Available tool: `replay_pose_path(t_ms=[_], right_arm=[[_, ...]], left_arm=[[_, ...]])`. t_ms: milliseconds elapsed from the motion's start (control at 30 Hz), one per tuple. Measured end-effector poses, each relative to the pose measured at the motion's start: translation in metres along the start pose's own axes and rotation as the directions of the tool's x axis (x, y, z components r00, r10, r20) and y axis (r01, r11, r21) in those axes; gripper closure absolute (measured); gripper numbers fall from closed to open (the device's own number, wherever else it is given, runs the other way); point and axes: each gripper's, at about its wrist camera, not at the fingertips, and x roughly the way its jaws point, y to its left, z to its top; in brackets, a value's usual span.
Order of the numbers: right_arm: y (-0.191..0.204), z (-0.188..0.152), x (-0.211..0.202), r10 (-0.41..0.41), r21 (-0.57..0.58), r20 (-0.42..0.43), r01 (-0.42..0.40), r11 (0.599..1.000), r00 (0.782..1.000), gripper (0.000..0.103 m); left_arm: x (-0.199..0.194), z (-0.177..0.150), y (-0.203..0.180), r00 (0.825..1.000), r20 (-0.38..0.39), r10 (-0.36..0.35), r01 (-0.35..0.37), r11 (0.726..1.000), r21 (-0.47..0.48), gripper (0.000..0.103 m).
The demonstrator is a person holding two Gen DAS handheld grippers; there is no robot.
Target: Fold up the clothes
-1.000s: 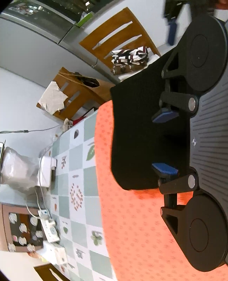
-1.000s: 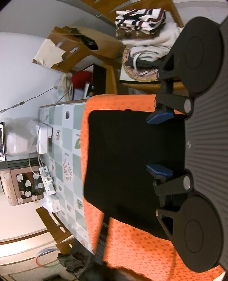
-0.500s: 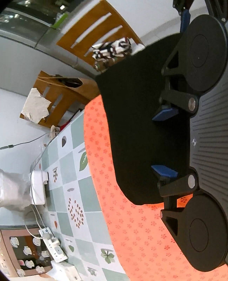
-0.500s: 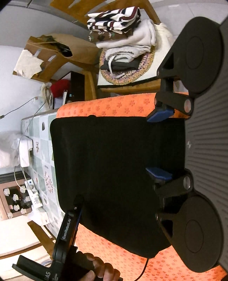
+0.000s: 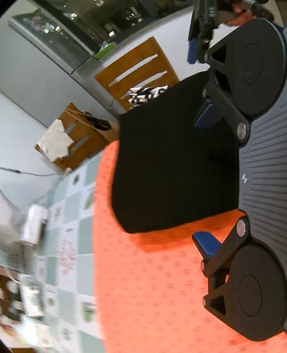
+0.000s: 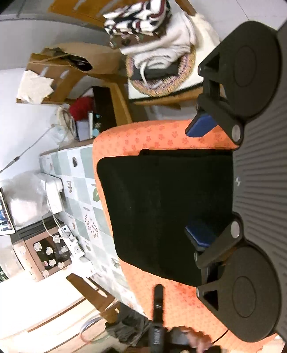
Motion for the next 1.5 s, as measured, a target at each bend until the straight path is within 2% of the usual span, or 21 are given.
replay_pose_path(t_ms=[133, 300, 400, 567, 600, 700, 767, 867, 933, 1000, 1033, 1133, 1167, 1200, 1333, 1400, 1467, 1500], right_arm=[[-0.013, 0.000, 0.010, 0.010, 0.035, -0.032, -0.009, 0.999, 0.999, 0.010], [-0.034, 0.006, 0.028, 0.099, 0.092, -0.070, -0.093, 0.991, 0.993, 0.010], [-0.045, 0.012, 0.043, 0.157, 0.096, -0.098, -0.147, 0.984, 0.983, 0.009], [-0.072, 0.019, 0.073, 0.318, 0.200, -0.094, -0.295, 0.934, 0.943, 0.006], [-0.078, 0.021, 0.080, 0.354, 0.230, -0.090, -0.326, 0.917, 0.931, 0.003], [-0.093, 0.023, 0.103, 0.454, 0.295, -0.078, -0.415, 0.861, 0.887, 0.002], [-0.097, 0.025, 0.120, 0.491, 0.301, -0.088, -0.446, 0.843, 0.867, 0.002], [-0.100, 0.025, 0.139, 0.520, 0.310, -0.109, -0.468, 0.828, 0.847, 0.002], [-0.100, 0.026, 0.143, 0.544, 0.315, -0.101, -0.492, 0.812, 0.833, 0.000], [-0.096, 0.029, 0.145, 0.546, 0.311, -0.118, -0.492, 0.813, 0.829, 0.000], [-0.093, 0.029, 0.146, 0.561, 0.306, -0.133, -0.505, 0.807, 0.817, 0.001], [-0.070, 0.032, 0.149, 0.541, 0.227, -0.221, -0.496, 0.838, 0.812, 0.001], [-0.059, 0.033, 0.151, 0.501, 0.160, -0.245, -0.475, 0.865, 0.830, 0.001], [-0.054, 0.035, 0.152, 0.483, 0.140, -0.248, -0.462, 0.876, 0.840, 0.001], [-0.046, 0.040, 0.159, 0.478, 0.162, -0.239, -0.451, 0.878, 0.845, 0.000], [-0.039, 0.041, 0.160, 0.459, 0.148, -0.237, -0.436, 0.888, 0.856, 0.001], [-0.033, 0.040, 0.158, 0.431, 0.128, -0.233, -0.411, 0.902, 0.872, 0.012], [-0.032, 0.040, 0.156, 0.431, 0.134, -0.221, -0.410, 0.902, 0.875, 0.026]], left_arm=[[0.011, -0.015, 0.007, 0.999, -0.041, -0.036, 0.034, 0.998, -0.047, 0.003], [0.025, -0.026, 0.011, 0.994, -0.086, -0.071, 0.064, 0.994, -0.086, 0.002], [0.032, -0.026, 0.011, 0.992, -0.105, -0.068, 0.059, 0.994, -0.091, 0.001], [0.039, -0.013, 0.006, 0.991, -0.115, -0.063, 0.053, 0.994, -0.091, 0.001], [0.041, -0.010, 0.005, 0.991, -0.118, -0.065, 0.054, 0.994, -0.092, 0.001], [0.048, -0.003, 0.001, 0.988, -0.153, -0.020, 0.003, 0.994, -0.107, 0.002], [0.053, 0.000, -0.003, 0.986, -0.168, -0.007, -0.013, 0.993, -0.117, 0.002], [0.060, 0.002, -0.007, 0.983, -0.182, 0.009, -0.031, 0.992, -0.118, 0.002], [0.062, 0.001, -0.006, 0.984, -0.180, 0.010, -0.035, 0.990, -0.139, 0.002], [0.061, -0.001, -0.003, 0.985, -0.170, 0.005, -0.033, 0.986, -0.162, 0.002], [0.062, -0.002, -0.003, 0.986, -0.169, 0.004, -0.033, 0.985, -0.167, 0.002], [0.063, -0.003, -0.004, 0.987, -0.161, -0.007, -0.022, 0.984, -0.175, 0.002], [0.064, -0.004, -0.004, 0.987, -0.159, -0.004, -0.024, 0.984, -0.174, 0.002], [0.064, -0.006, -0.004, 0.988, -0.157, -0.002, -0.026, 0.984, -0.174, 0.001], [0.071, -0.010, -0.004, 0.989, -0.148, 0.012, -0.043, 0.977, -0.207, 0.000], [0.072, -0.011, -0.004, 0.991, -0.132, 0.017, -0.045, 0.977, -0.210, 0.000], [0.067, -0.013, -0.007, 0.995, -0.104, 0.015, -0.033, 0.983, -0.180, 0.006], [0.065, -0.013, -0.011, 0.996, -0.085, 0.022, -0.036, 0.986, -0.162, 0.012]])
